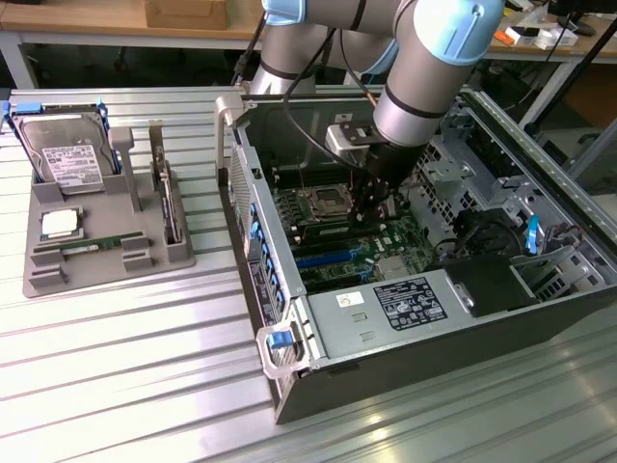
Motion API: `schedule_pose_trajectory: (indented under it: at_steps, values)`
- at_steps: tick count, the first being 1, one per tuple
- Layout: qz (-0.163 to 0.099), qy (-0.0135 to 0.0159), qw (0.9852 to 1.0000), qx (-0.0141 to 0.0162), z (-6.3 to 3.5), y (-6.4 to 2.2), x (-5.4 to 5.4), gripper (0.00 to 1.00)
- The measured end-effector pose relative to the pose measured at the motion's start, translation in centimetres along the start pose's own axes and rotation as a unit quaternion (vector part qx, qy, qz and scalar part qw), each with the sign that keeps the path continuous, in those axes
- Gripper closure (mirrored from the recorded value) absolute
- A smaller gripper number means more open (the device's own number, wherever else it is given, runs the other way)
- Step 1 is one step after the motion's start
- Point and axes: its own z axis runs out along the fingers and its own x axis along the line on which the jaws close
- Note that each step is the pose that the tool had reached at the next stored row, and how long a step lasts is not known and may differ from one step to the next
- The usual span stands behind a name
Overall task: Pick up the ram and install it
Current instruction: 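Insert the ram into the slot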
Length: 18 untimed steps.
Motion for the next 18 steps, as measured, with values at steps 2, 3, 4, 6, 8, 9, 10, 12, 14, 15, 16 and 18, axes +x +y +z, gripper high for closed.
schedule_pose_trajectory:
  at_steps: [2,3,4,6,8,9,10,12,14,15,16,18]
  values:
    - [0.0,-0.0001,1.0,0.0,0.03,0.0,0.0,0.88]
    - [0.0,-0.0001,1.0,0.0,0.03,0.0,0.0,0.88]
    - [0.0,-0.0002,1.0,0.0001,0.03,0.0,0.0,0.87]
    - [0.0,-0.0001,1.0,0.0,-0.03,0.0,0.0,0.81]
    - [0.0,-0.0002,1.0,0.0,-1.45,0.04,-0.1,0.81]
    - [0.0,-0.0003,1.0,0.0001,-1.65,0.05,-0.3,0.81]
    - [0.0,-0.0001,1.0,0.0,-1.75,0.05,-0.5,0.82]
    - [0.0,-0.0002,1.0,-0.0044,-1.79,-1.42,-0.5,0.9]
    - [0.0,-0.0002,1.0,-0.0098,-1.85,-3.11,-0.5,0.9]
    - [0.0,-0.0002,0.9999,-0.0115,-1.87,-3.89,-0.5,0.9]
    - [0.0,-0.0002,0.9999,-0.0135,-1.91,-5.17,-0.5,0.9]
    - [0.001,-0.0002,0.9999,-0.0149,-1.97,-7.04,-0.5,0.9]
